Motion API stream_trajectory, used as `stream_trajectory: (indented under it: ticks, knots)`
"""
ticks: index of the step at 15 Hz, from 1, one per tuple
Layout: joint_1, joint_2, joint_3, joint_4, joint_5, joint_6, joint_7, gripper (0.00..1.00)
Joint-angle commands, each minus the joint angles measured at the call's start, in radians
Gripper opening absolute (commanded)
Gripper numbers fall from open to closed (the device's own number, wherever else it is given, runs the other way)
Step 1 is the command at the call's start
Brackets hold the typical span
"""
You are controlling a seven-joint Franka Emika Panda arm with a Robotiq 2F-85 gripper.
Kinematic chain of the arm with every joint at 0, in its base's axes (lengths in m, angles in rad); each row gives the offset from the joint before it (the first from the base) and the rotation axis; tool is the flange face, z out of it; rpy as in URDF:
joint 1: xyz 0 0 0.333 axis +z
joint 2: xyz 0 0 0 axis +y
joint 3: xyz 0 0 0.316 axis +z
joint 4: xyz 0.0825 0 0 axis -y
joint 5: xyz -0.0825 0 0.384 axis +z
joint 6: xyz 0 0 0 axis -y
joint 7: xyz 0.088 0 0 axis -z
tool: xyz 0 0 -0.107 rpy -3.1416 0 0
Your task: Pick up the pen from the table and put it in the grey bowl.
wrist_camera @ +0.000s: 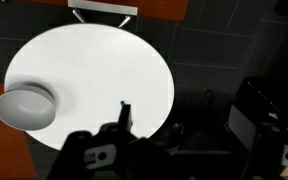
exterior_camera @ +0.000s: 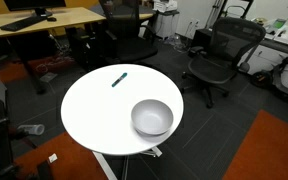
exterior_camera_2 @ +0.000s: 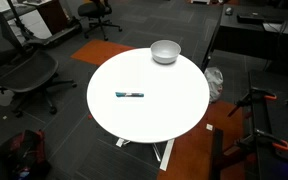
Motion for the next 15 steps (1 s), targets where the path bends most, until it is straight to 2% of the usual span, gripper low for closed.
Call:
stream_trajectory:
  ticks: [1,6,10,15]
  knots:
    - [-0.012,0.002,0.007,0.004,0.008,-0.004,-0.008,1.00]
    - [-0.012,0.002,0.007,0.004,0.008,-0.004,-0.008,1.00]
    - [-0.033,0.084,0.023,0.019,-0.053,0.071,-0.026,1.00]
    - [0.008,0.226,0.007,0.048,-0.068,0.195,-0.092,1.00]
